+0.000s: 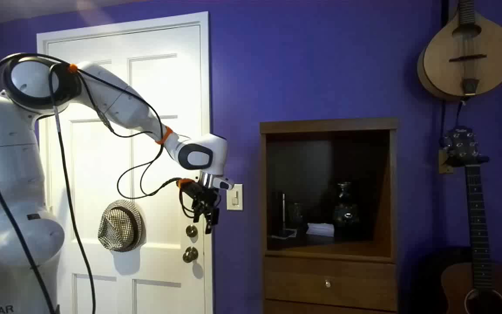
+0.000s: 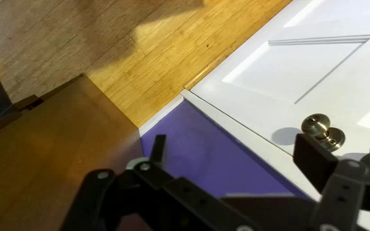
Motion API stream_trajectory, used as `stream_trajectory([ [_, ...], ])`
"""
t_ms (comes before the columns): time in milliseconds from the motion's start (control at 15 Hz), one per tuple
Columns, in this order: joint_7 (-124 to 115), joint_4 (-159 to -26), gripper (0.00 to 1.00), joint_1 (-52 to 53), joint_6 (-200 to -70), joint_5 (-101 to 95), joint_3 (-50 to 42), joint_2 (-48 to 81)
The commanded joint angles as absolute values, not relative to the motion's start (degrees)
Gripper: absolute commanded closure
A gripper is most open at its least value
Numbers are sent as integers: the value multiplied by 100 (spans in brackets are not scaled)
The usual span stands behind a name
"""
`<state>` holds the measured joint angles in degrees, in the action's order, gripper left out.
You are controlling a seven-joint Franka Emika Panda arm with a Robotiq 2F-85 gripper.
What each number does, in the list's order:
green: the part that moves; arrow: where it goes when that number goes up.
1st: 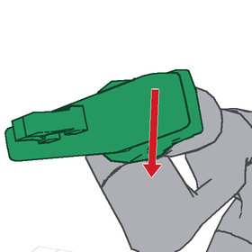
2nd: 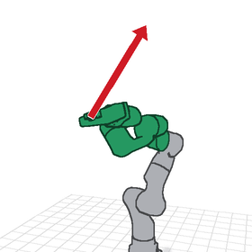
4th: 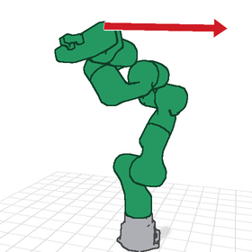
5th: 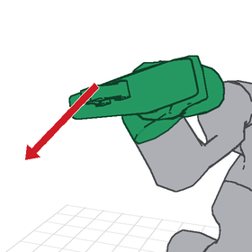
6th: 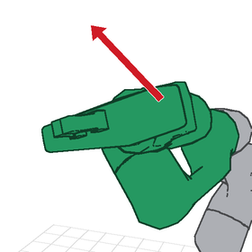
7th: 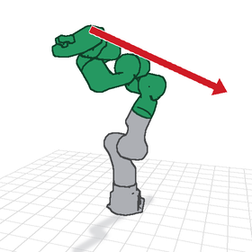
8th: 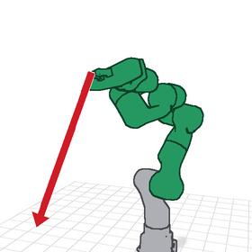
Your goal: Put the hat on top of the shelf
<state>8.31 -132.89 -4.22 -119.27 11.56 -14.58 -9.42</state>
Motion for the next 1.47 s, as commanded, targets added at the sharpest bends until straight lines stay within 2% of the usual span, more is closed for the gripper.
stream_trajectory([
  [0, 853, -13279, 0, -577, -11910, 1183, -1310, -933],
  [867, 853, -13278, 0, -577, -11910, 1183, -1310, -934],
  [1400, 391, -13237, 0, -123, -11834, 563, -330, -627],
])
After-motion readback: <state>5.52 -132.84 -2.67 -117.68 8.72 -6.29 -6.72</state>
